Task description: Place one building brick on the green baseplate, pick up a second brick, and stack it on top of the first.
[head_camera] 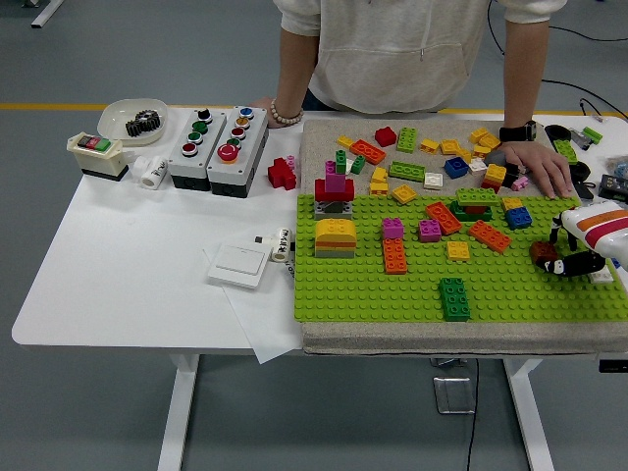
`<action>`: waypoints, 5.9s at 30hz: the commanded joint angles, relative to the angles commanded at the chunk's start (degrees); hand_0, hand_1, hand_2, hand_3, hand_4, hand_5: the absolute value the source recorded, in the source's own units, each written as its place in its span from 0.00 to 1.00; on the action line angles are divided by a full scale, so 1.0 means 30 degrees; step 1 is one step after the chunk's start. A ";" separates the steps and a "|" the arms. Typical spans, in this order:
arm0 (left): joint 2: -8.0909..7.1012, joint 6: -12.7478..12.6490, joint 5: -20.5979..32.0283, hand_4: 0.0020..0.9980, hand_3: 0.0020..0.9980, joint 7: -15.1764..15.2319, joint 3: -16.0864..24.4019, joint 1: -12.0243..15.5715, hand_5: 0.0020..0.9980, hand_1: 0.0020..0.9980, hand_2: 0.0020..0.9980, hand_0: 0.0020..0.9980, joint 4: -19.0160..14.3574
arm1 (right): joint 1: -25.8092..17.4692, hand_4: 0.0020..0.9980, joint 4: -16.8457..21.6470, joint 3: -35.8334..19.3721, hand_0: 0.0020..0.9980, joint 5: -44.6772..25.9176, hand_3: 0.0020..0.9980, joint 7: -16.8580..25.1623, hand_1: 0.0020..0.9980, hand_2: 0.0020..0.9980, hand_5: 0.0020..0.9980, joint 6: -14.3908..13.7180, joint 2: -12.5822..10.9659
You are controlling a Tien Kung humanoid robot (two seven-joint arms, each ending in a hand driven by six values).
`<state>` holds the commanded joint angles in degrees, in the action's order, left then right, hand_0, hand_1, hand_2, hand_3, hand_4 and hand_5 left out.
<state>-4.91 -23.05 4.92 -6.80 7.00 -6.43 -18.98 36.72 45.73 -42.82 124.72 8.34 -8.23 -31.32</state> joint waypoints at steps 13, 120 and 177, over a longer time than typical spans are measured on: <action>0.0013 -0.0016 -0.0348 0.67 0.60 -0.0129 0.0179 0.0075 0.68 0.78 0.77 0.81 0.0020 | -0.0143 0.78 -0.0059 -0.0042 0.14 0.0208 0.38 0.0367 0.16 0.29 0.68 -0.0356 -0.0002; 0.0055 0.0046 -0.0749 0.67 0.60 -0.0231 0.0269 -0.0162 0.69 0.78 0.77 0.80 -0.0001 | 0.0192 0.71 -0.1054 -0.0409 0.34 0.0069 0.52 0.1515 0.47 0.55 0.57 -0.0636 0.0374; 0.0091 0.0099 -0.1339 0.66 0.60 -0.0452 0.0515 0.0065 0.68 0.77 0.77 0.80 0.0080 | -0.1915 0.61 0.4823 -0.1124 0.29 0.0665 0.50 0.1685 0.41 0.50 0.55 -0.1484 -0.1429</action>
<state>-4.64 -22.76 0.90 -8.16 8.55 -6.24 -18.74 30.97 60.20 -46.19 126.72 13.39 -12.68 -35.61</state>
